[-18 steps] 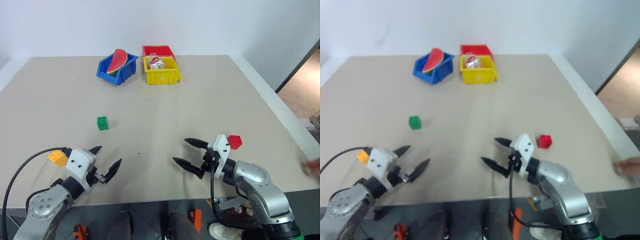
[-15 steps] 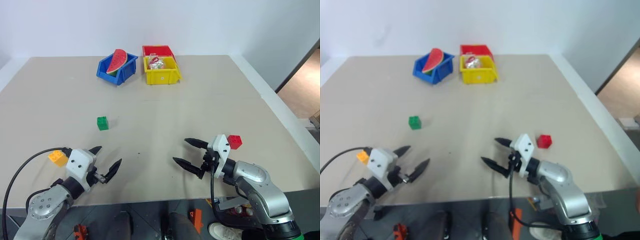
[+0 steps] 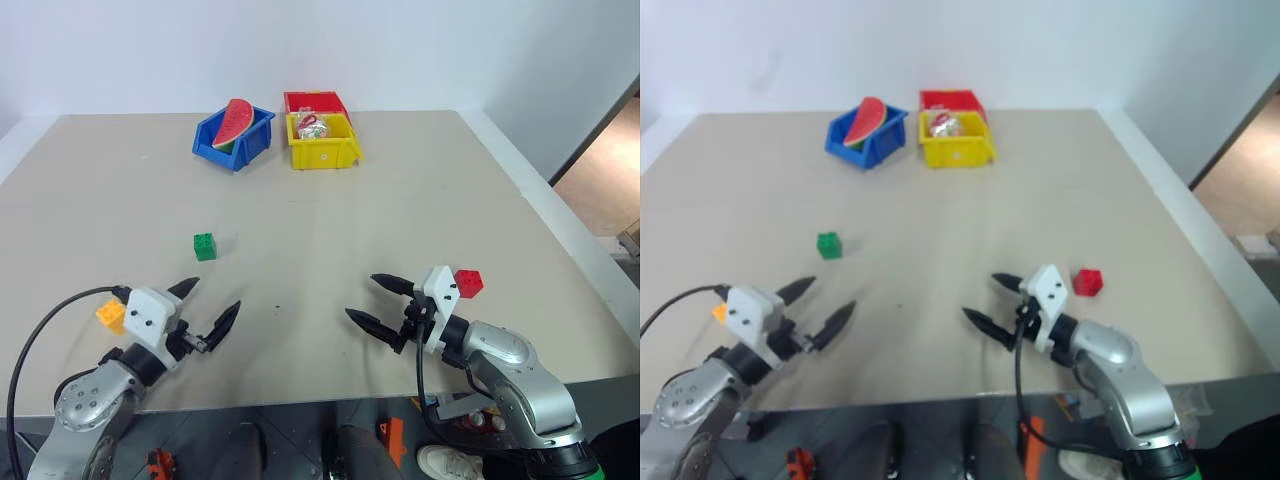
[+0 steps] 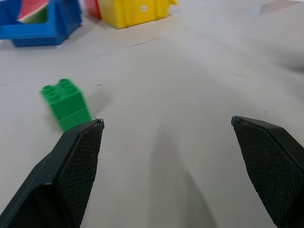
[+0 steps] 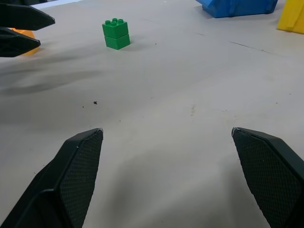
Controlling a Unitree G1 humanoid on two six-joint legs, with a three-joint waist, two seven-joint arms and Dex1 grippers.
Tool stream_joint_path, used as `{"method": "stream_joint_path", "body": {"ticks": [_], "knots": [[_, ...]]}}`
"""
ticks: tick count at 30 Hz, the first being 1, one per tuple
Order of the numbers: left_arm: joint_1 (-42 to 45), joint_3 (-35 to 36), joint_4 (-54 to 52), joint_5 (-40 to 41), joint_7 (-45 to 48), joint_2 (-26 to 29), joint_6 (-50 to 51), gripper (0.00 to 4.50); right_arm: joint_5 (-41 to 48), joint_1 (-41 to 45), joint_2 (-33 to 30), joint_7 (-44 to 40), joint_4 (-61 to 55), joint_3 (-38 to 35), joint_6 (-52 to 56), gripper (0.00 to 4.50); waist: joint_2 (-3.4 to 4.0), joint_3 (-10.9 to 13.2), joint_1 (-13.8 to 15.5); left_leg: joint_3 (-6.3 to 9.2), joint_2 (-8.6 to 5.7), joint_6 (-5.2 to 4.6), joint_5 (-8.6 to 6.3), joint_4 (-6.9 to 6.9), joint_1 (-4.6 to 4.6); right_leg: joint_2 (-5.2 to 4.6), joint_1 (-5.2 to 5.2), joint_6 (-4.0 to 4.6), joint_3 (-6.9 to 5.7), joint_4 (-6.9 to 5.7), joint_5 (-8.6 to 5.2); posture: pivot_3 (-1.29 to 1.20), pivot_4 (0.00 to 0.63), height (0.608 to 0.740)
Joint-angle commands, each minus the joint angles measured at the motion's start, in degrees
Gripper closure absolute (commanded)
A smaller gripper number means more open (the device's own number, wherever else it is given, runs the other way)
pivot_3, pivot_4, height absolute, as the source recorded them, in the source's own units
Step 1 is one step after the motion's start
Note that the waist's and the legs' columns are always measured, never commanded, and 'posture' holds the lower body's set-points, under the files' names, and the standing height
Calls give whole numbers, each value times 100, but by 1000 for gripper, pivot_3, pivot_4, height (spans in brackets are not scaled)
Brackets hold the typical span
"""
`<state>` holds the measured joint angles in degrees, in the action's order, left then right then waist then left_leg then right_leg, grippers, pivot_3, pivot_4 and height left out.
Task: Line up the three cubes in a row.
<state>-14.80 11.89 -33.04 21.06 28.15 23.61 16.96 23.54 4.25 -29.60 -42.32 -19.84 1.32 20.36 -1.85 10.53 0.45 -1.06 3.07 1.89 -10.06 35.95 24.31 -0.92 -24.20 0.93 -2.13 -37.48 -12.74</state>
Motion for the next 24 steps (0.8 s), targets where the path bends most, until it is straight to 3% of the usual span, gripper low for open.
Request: {"method": "stream_joint_path", "body": {"ticks": [1, 4, 10, 15, 18, 24], "knots": [[-88, 272, 22, 126, 98, 82, -165, 45, 155, 17, -109, -63, -182, -292, -45, 0, 0, 0, 0, 0, 0, 0, 0, 0, 0, 0, 0, 0, 0, 0, 0, 0, 150, 740], [-97, 280, 47, 183, 265, 188, -140, 45, 228, 31, -147, -72, -176, -419, -42, 0, -1, 0, 1, 0, 0, 0, 0, 0, 0, 0, 0, 0, 0, 0, 0, 0, 150, 740], [86, -465, -453, 369, 972, 696, 102, 45, 350, 832, -166, 406, 160, -1005, 105, 0, 0, 0, -1, -16, 2, -1, 1, 7, -1, 1, -5, -2, 3, 0, 7, 0, 150, 740], [623, -1056, -452, 717, 1918, 1337, 400, 45, -178, 1603, -476, 1015, 1029, -1356, 245, 0, 3, -1, 2, -28, 0, -6, 3, 13, 0, 1, -6, -2, 7, 1, 13, 0, 150, 740], [957, -1190, -273, 675, 2052, 1412, 368, 45, -365, 1675, -451, 1574, 1110, -1519, 513, 0, 4, -2, 3, -34, 0, -13, -1, 11, 1, 1, -7, -3, 11, 1, 14, 0, 150, 740], [1234, -1310, -28, 614, 2154, 1372, 289, 45, -376, 1072, -203, 2233, 201, -1733, 936, 0, 6, -4, 1, -44, 4, -32, -14, -10, 0, 15, -17, -44, 42, 1, 30, 0, 150, 740]]}}
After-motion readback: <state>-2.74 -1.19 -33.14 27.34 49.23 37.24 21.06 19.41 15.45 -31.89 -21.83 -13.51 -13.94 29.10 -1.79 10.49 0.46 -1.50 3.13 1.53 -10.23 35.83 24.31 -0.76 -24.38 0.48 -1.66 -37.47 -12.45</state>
